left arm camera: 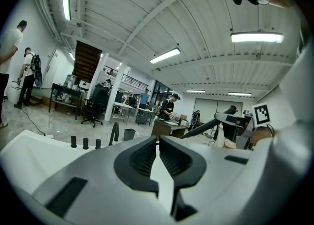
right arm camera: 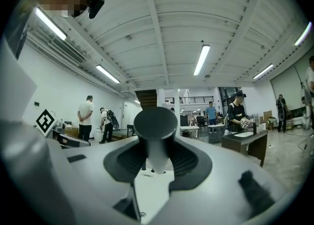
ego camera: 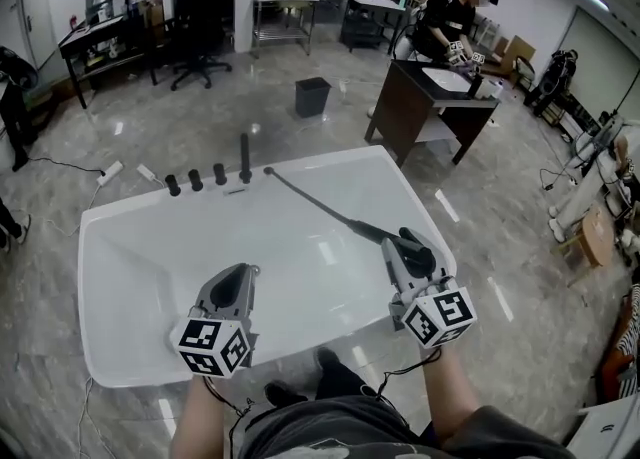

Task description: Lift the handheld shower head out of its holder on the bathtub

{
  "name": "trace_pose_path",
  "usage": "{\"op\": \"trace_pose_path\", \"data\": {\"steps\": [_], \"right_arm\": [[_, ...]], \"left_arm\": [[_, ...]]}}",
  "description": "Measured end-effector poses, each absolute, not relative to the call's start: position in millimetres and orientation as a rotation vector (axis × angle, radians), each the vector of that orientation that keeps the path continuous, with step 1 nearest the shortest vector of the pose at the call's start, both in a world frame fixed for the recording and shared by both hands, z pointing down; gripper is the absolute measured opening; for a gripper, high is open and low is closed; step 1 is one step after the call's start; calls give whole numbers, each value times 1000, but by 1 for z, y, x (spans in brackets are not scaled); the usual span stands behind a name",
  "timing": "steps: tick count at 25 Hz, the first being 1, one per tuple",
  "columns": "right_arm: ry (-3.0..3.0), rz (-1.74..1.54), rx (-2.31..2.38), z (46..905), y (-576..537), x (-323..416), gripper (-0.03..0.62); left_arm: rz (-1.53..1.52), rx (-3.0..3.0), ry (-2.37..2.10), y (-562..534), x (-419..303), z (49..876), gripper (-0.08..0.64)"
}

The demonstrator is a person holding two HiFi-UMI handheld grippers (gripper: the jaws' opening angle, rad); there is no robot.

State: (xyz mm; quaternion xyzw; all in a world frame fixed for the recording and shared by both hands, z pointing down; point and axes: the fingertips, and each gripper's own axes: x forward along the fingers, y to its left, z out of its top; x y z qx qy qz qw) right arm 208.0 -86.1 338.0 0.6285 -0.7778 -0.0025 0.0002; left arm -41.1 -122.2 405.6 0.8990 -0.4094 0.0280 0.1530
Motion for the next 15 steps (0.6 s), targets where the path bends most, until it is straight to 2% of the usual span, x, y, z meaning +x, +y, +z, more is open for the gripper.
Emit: {"op": "trace_pose_path", "data": {"steps": [15], "right_arm": [[-2488, -109, 2091, 293, -48, 232, 141]], "left_arm": [[21, 2633, -1112, -104, -32, 384, 26]]}}
